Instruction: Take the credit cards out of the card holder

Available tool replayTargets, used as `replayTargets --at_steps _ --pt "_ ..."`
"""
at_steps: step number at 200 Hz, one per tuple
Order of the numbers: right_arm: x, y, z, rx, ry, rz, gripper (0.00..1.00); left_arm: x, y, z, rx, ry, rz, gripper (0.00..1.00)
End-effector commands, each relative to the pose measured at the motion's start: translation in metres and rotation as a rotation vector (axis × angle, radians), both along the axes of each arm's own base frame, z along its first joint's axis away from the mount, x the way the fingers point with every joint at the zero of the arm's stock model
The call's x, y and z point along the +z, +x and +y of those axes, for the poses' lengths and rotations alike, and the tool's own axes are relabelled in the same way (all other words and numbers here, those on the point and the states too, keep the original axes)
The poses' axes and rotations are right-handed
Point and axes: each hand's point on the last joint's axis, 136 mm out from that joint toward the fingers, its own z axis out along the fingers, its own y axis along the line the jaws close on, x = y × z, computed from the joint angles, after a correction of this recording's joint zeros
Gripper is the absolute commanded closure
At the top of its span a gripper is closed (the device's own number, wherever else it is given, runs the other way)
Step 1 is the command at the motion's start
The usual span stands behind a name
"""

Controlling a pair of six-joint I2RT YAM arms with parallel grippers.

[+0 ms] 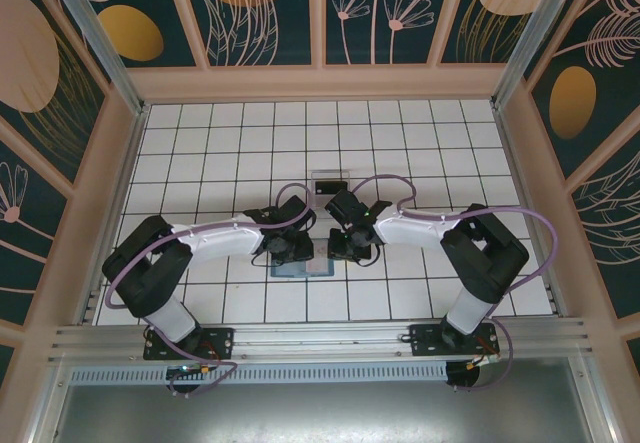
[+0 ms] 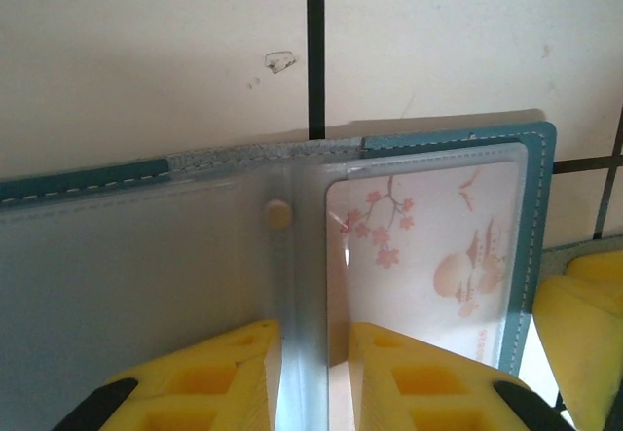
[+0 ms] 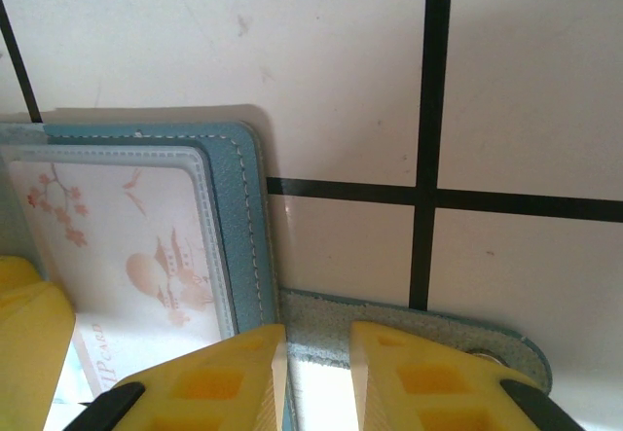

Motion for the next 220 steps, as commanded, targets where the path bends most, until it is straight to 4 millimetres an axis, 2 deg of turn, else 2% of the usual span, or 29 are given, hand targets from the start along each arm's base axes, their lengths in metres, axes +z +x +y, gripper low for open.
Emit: replayTargets --at_steps 1,56,89,172,220 --pt "-0.012 -0.006 -0.021 -0.007 -0.087 0.017 0.75 -0.013 -0.005 0.008 0.009 0.034 0.029 0.74" --pt "-0.013 -0.006 -0.022 -0.007 -0.089 0.017 0.75 -0.023 -0.008 0.031 0.005 0.163 0.037 0.74" --pt "-0.013 -0.006 -0.022 -0.007 -0.092 0.02 0.75 -0.02 -0.008 0.041 0.008 0.21 0.026 0.76" --pt "-0.01 -0.004 -0.021 -0.004 -0.097 0.013 0.75 -0.004 -0.003 0.042 0.024 0.203 -0.009 0.81" --pt "-0.008 -0.001 -0.028 -0.019 -0.113 0.0 0.77 0.015 0.001 0.02 0.032 0.064 -0.036 0.84"
